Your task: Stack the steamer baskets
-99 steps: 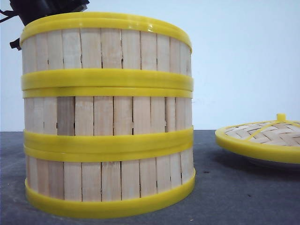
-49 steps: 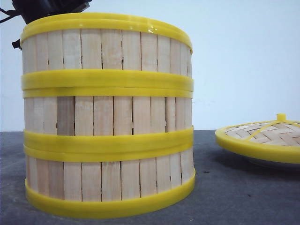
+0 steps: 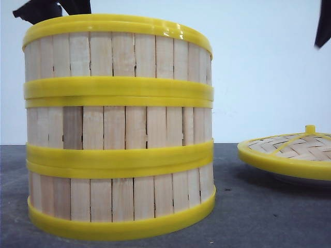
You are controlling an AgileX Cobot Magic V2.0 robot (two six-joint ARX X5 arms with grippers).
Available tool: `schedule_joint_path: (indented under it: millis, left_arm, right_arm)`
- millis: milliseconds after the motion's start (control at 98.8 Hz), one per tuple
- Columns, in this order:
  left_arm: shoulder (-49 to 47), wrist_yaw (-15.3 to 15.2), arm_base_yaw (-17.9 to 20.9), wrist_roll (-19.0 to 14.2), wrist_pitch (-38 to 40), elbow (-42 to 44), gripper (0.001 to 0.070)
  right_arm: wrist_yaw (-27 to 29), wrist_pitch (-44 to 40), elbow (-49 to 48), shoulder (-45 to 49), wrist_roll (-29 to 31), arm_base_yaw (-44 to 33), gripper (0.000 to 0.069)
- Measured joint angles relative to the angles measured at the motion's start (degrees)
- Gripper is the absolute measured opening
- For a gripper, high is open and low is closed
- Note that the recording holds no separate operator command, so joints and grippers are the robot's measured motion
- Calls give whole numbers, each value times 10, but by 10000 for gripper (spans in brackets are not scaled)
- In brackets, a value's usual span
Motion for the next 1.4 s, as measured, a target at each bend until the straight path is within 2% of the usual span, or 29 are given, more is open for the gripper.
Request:
schedule_joint_path:
  millis: [101,273,385,709,921,1012,1215,1397]
  left_arm:
    - [-18,-29,16,0,-26,0,300]
    - [-70,-31,55,0,-65,0,299]
    - [-115,-32,85,0,-63,-7,299]
    - [-259,-45,160,0,-42,-134,299]
    - [-313,-45,170,0,-5,-253,299]
    - [-313,-45,170,-2,2,-282,299]
    - [-309,-45,170,-7,21,-287,299]
    - [-309,-45,170,-9,21,-287,299]
  right_arm:
    - [-15,20,0,55,-7,-9,421]
    - [-18,52,-1,140,-20,-12,421]
    - [-18,69,-1,176,-23,-12,421]
    - [-18,81,-1,224,-27,-12,406]
    - [-18,88,-1,227,-27,-11,294]
    - [-19,88,-1,228,-27,-10,280]
    - [-28,89,-1,240,-27,-10,265]
    - [-28,90,-1,240,-28,-10,156]
